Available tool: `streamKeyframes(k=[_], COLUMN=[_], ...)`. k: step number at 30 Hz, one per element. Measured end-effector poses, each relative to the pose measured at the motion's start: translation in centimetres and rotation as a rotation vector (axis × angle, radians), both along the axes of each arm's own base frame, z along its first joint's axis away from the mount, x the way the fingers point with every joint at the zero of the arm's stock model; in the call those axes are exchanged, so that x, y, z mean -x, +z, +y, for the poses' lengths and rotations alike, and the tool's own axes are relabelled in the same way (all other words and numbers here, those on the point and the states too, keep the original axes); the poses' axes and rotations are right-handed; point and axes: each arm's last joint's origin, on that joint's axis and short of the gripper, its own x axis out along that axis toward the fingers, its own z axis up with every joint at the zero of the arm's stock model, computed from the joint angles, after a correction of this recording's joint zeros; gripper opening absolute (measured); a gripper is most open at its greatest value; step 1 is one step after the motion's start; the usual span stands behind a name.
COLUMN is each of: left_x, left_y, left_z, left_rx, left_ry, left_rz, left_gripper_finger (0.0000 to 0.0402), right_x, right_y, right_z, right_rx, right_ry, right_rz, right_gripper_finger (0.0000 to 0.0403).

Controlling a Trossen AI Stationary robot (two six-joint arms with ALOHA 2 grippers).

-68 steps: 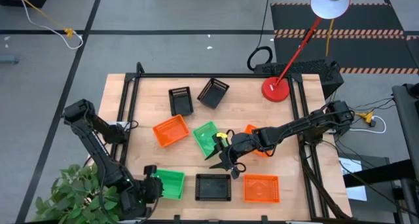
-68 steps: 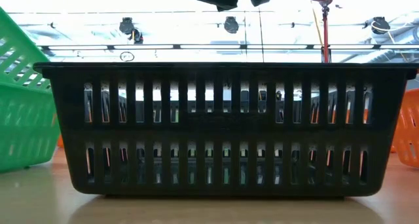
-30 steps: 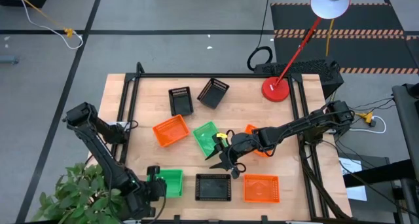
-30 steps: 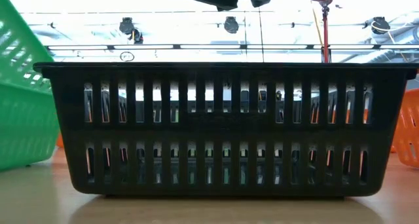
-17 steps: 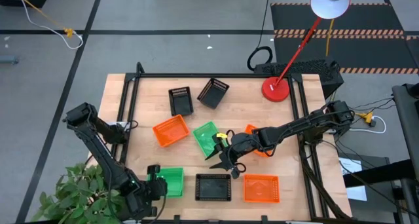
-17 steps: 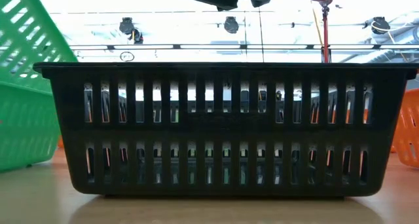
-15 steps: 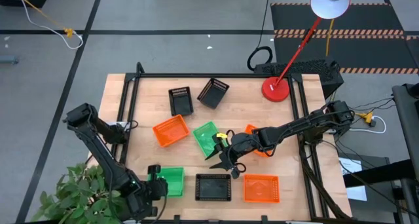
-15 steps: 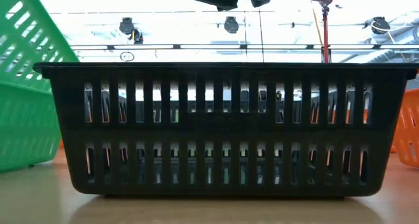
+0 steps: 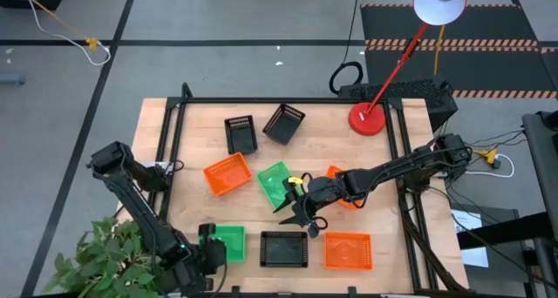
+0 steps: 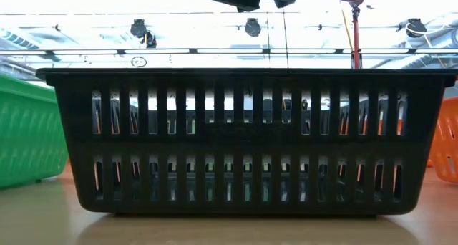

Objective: Stack baskets by color
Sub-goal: Stack the top green bin on top of the bottom green bin

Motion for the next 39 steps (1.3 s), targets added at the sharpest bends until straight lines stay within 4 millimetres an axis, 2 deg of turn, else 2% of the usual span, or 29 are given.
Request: streamKeyframes(k=[3,6,13,22,29,35,39], left_x=[-0.3,-0.9,-3.1,-5.0,-5.8,-6.8,-7.1], left_y=[0.2,0.8,2.0,5.1,7.3,7.2,5.8], left_z=[0.0,0.8,3.8,8.9,13.3,15.9,17.3], left_rx=[0.032,0.044,-0.067,-0.195,-0.282,-0.329,-0.347], left_ry=[-0.011,0.016,-0.062,-0.125,-0.093,-0.047,-0.021], left_rz=[-0.003,-0.018,-0.073,-0.163,-0.221,-0.205,-0.169], left_gripper_finger=[0.0165,0.0165,0.0134,0.0096,0.0093,0.0093,0.0093], right_x=[0.0,0.0,0.1,1.5,3.0,3.9,4.3], right_y=[0.0,-0.1,-0.1,1.3,2.3,2.0,1.5], right_z=[0.0,0.0,0.0,-0.6,-1.2,-1.7,-2.0], right_rx=[-0.002,-0.001,0.002,0.045,0.084,0.120,0.147], right_ry=[-0.001,-0.001,-0.001,-0.065,-0.149,-0.243,-0.312], right_rz=[0.001,0.008,0.012,0.048,0.112,0.193,0.258], right_gripper_finger=[0.0164,0.0164,0.0164,0.0164,0.0164,0.0164,0.0164])
